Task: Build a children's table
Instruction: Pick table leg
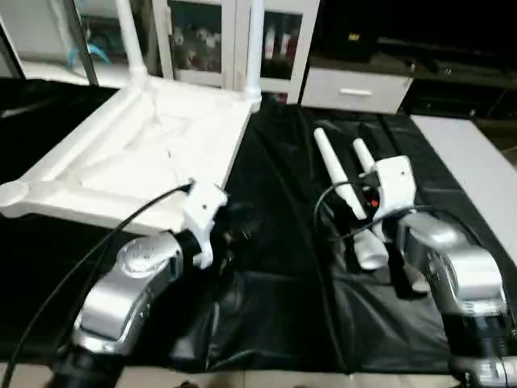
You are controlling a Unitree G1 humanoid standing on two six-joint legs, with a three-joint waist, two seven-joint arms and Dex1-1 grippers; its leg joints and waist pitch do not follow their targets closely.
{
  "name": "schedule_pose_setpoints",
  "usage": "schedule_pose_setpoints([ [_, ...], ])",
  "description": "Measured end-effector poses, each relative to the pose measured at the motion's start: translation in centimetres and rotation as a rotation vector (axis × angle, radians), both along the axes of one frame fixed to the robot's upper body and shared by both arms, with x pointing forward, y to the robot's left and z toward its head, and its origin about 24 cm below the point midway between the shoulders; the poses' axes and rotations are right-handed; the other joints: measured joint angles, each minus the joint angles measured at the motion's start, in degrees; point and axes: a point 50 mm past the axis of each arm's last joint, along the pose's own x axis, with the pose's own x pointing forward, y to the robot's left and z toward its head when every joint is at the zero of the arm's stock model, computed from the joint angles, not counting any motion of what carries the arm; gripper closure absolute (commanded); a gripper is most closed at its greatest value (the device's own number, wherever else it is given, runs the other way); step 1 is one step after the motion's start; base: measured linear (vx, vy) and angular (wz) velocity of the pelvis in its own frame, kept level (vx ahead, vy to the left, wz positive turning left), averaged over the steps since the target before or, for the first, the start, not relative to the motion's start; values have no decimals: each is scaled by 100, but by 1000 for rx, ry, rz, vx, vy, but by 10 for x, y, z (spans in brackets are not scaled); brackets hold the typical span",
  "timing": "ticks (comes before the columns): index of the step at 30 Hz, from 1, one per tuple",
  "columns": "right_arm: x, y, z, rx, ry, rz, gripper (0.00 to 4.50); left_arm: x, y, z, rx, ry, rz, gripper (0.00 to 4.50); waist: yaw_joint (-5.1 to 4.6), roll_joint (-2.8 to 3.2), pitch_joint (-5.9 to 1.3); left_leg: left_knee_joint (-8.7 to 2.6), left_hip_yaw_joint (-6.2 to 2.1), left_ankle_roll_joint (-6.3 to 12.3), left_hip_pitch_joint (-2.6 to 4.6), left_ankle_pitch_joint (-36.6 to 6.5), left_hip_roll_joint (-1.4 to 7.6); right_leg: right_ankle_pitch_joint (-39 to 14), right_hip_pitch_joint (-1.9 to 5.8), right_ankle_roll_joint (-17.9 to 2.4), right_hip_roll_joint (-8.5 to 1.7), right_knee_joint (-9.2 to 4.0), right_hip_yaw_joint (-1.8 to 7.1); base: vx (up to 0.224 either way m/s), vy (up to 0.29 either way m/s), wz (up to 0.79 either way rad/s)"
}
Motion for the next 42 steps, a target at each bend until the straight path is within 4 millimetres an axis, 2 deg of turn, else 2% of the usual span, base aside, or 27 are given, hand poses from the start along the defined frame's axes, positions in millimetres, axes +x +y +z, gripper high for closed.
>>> schedule_pose_setpoints([
  [3,11,4,2,-17,39,31,0,1,2,9,35,2,-79,156,-3,-12,7,-15,24,45,-31,86,3,37,-46,0,-10,11,0,0,0,0],
  [7,23,7,4,-27,67,31,0,3,0,21,32,-26,-122,118,6,-24,14,-41,44,47,-42,88,7,69,-59,-10,-15,-11,1,0,0,0],
  [10,32,6,6,-41,79,-3,0,3,2,22,39,-13,-122,101,62,-30,17,-69,86,62,-87,98,22,67,-121,-7,-16,-13,3,0,0,0],
  [13,43,6,11,-33,104,-52,0,0,2,24,33,0,-144,73,75,-48,28,-85,108,107,-124,129,31,67,-178,-8,-15,-2,6,0,0,0],
  [17,48,4,15,-37,118,-80,0,-3,1,28,37,-10,-173,41,104,-65,38,-95,125,106,-122,129,47,60,-179,-12,-13,-7,1,0,0,0],
  [22,48,-3,0,-19,204,-136,0,-4,1,28,44,-2,-178,2,105,-89,65,-95,151,74,-117,125,51,69,-177,-22,-20,-5,9,0,0,0],
  [25,47,-6,-5,9,252,-158,0,-6,-1,28,53,0,-204,2,103,-93,69,-95,151,67,-114,130,53,72,-175,-23,-20,-3,9,0,0,0],
  [27,45,-8,-10,23,292,-169,28,-9,-2,28,59,8,-230,0,107,-94,70,-95,151,61,-114,133,56,72,-175,-23,-19,0,7,0,0,0],
  [30,43,-9,-14,46,321,-176,40,-11,-3,29,58,16,-256,0,105,-85,77,-95,152,57,-113,136,57,72,-176,-23,-19,3,6,0,0,0],
  [31,43,-9,-14,48,322,-175,68,-11,-4,29,62,16,-261,0,105,-84,77,-95,151,56,-112,137,58,72,-176,-23,-19,5,5,0,0,0],
  [35,43,-9,-14,54,324,-177,87,-12,-4,28,68,21,-271,0,101,-83,78,-95,151,50,-111,140,60,72,-176,-23,-19,7,4,0,0,0],
  [42,42,-11,-18,67,338,-188,155,-12,-4,28,69,26,-271,0,100,-83,78,-95,151,48,-111,141,61,72,-176,-23,-19,7,3,0,0,0],
])
